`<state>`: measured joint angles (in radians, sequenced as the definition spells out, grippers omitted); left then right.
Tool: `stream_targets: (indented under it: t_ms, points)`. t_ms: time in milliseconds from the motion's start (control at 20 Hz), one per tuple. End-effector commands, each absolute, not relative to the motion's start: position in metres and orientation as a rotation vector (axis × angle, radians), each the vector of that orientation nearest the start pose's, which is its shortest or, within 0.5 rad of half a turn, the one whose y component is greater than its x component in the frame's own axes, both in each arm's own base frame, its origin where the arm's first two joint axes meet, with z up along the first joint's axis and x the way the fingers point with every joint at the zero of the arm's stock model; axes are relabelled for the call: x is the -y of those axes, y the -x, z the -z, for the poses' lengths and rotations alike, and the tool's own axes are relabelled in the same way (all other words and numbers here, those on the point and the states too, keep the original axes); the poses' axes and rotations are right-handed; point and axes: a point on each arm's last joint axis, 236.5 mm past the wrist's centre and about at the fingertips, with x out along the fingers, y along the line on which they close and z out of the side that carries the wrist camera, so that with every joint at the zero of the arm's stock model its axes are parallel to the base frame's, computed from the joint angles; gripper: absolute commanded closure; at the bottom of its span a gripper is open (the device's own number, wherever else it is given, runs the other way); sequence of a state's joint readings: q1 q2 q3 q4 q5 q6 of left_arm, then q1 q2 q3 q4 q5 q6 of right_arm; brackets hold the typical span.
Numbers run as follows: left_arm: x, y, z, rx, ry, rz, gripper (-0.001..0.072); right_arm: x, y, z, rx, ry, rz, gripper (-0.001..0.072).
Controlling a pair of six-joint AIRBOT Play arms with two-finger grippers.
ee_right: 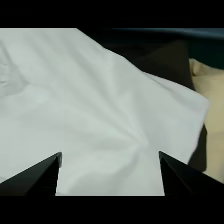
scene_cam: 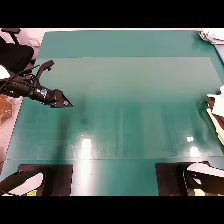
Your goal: Fold the shirts.
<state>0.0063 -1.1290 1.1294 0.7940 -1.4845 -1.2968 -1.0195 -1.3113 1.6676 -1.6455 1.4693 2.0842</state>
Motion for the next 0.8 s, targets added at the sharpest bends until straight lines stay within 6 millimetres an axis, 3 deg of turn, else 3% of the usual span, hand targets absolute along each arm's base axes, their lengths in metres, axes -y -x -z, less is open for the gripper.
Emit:
stream_targets:
  t_ms: [0,50,100,200,350,400,550,650,750]
  points:
    - [0.178,-0.304,-0.122,-1.197,0.441,0.829,0.0685,0.322,-0.276,-0.241,-0.661,-0.792,0.921,0.0195]
    - [0.18,-0.307,-0.132,-1.146,0.433,0.84,0.0686,0.296,-0.307,-0.264,-0.633,-0.734,0.775,0.0511]
    - [0.18,-0.311,-0.141,-1.104,0.422,0.839,0.0686,0.266,-0.335,-0.282,-0.623,-0.665,0.628,0.0693]
    - [0.179,-0.318,-0.167,-0.991,0.362,0.847,0.0686,0.191,-0.379,-0.304,-0.645,-0.542,0.353,0.0698]
    - [0.18,-0.324,-0.214,-0.858,0.288,0.867,0.0686,0.057,-0.409,-0.287,-0.807,-0.388,-0.068,0.0696]
    - [0.179,-0.329,-0.231,-0.809,0.27,0.865,0.0686,0.009,-0.411,-0.275,-0.868,-0.337,-0.221,0.0696]
    - [0.177,-0.339,-0.269,-0.687,0.232,0.85,0.0686,-0.103,-0.407,-0.257,-0.927,-0.22,-0.502,0.0696]
    - [0.177,-0.34,-0.274,-0.672,0.231,0.85,0.0685,-0.163,-0.4,-0.252,-0.924,-0.16,-0.631,0.0696]
    - [0.178,-0.339,-0.274,-0.676,0.23,0.852,0.0684,-0.205,-0.385,-0.237,-0.965,-0.116,-0.725,0.0696]
